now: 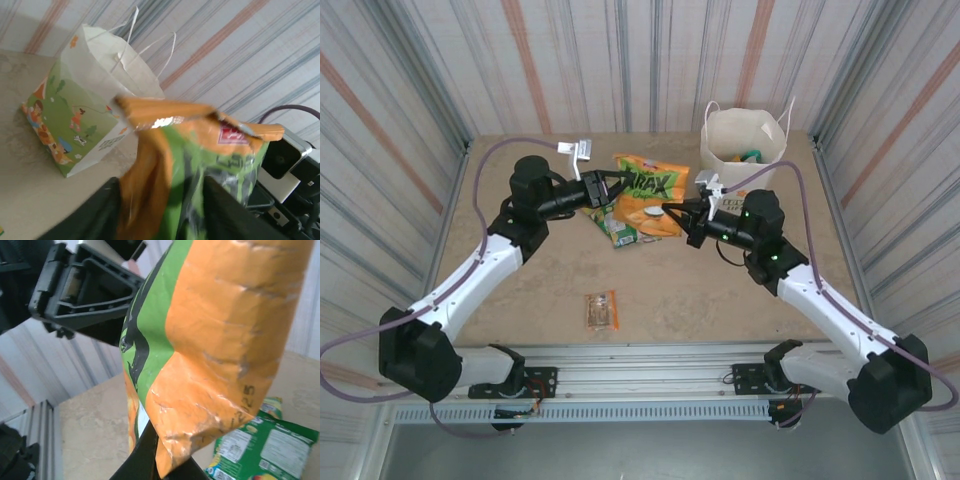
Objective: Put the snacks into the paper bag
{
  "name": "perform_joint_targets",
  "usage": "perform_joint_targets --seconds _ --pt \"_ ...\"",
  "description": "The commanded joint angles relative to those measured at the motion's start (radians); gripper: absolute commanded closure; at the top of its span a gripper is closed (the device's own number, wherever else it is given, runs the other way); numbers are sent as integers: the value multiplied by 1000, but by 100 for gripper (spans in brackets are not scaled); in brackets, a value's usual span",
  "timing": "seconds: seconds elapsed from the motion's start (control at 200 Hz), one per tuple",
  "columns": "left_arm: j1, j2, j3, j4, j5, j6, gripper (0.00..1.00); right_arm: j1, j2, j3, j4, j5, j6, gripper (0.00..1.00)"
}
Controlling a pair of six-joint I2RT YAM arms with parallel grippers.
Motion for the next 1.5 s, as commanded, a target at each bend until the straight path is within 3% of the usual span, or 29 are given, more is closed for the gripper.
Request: perform_joint_targets --seconds 0.0,0.11,0.251,0.621,1.223,1.498 --pt "-5 -38 32 -102 -70 84 39 -31 -56 98 -101 89 -8 100" --pt "-6 -33 41 -164 -116 130 31 -75 -68 192 -223 150 -17 100" --pt "-7 -5 61 -242 -162 179 30 -162 -30 360 -385 229 -24 100" --pt "-18 60 92 -349 -226 278 29 -389 260 813 -726 384 -77 100" --pt "-19 113 96 -450 -259 371 30 -388 655 1258 -1333 622 -208 100" --pt "-19 136 102 -450 -240 371 30 -379 777 1369 -1423 656 -228 100"
